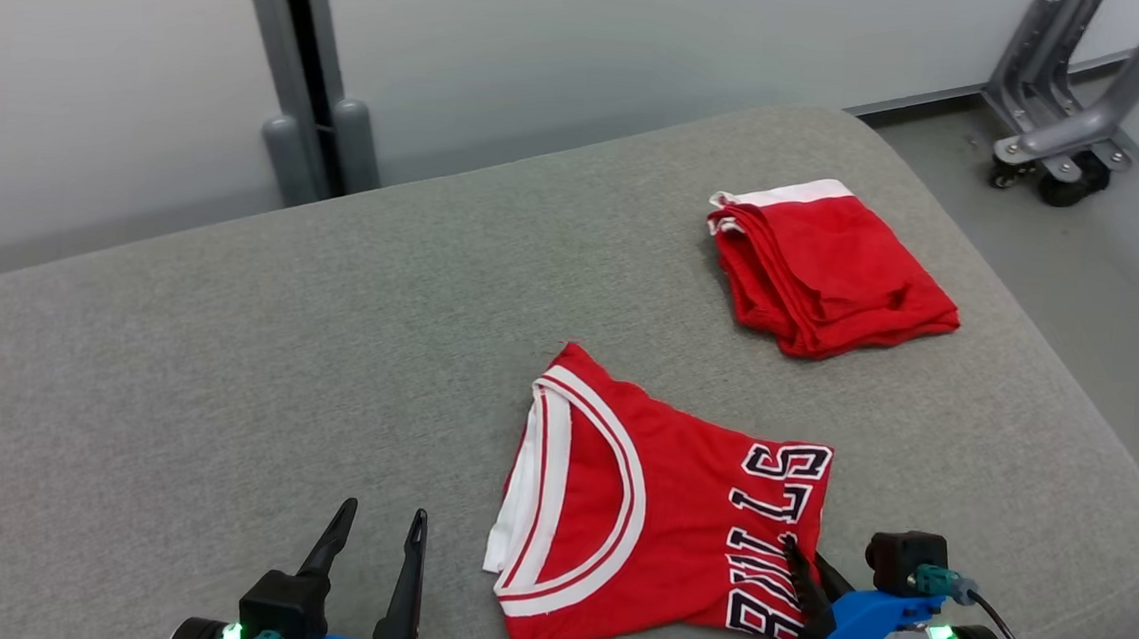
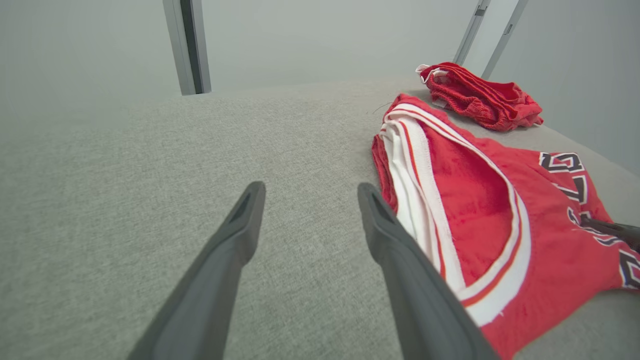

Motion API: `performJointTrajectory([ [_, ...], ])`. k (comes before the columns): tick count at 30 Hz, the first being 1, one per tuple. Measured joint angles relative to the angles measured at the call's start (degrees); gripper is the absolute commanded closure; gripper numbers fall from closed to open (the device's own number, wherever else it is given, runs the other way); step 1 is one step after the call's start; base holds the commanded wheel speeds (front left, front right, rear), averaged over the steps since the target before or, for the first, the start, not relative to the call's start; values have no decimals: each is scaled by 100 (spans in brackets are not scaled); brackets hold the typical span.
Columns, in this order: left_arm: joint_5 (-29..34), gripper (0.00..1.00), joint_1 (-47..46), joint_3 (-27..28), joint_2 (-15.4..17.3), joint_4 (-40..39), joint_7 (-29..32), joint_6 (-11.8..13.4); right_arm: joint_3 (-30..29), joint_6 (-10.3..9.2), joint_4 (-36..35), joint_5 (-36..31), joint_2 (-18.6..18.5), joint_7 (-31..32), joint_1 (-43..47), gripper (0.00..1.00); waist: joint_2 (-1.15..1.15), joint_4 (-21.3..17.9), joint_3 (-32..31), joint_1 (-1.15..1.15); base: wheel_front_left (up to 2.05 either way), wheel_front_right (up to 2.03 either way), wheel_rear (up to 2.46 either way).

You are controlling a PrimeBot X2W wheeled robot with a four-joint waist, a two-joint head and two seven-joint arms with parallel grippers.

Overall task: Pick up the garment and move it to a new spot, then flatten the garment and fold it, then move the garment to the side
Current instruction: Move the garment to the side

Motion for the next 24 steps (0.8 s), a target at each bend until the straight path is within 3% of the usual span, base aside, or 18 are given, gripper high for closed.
performJointTrajectory([
  [10, 170, 0, -85, 19, 0, 97, 0, -100, -411, -33, -44, -470, -85, 15, -325, 100, 0, 129, 148, 0, 0, 0, 0],
  [17, 377, 0, -161, 113, 22, 146, 0, -189, -734, -33, -209, -910, -339, 191, -1667, 100, 0, 461, 401, 0, 0, 0, 0],
  [24, 483, 0, -300, 158, 81, 176, -1, -247, -1578, -34, 31, -1551, -944, 547, -2815, 100, 0, 832, 660, 1, 0, 0, 0],
])
